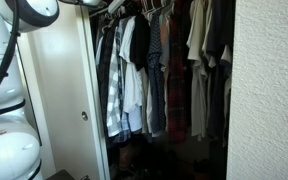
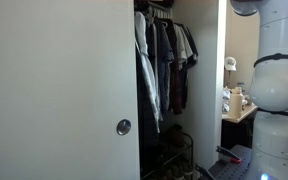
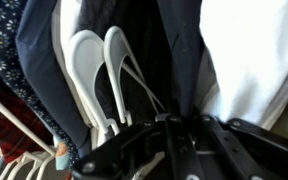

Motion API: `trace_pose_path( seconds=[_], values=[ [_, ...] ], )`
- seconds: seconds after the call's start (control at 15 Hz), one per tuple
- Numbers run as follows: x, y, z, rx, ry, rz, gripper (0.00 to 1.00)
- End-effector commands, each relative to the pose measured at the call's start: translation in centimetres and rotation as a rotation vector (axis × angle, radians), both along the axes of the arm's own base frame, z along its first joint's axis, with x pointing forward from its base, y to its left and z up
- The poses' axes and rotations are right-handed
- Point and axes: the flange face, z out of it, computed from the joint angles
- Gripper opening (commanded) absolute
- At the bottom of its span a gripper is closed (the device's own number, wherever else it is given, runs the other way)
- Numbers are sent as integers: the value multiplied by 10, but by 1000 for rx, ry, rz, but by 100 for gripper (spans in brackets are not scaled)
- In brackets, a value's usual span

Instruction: Take the hanger with the black shirt and hang it more to the right

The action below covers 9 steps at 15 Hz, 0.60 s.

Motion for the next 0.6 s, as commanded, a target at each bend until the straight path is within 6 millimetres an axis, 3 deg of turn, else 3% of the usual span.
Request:
trace_pose_path(
  seconds=[0.0,0.53],
  values=[
    [0,3,-8,19,4,-25,5],
    [-4,10,0,26,-50,-24,5]
  ],
)
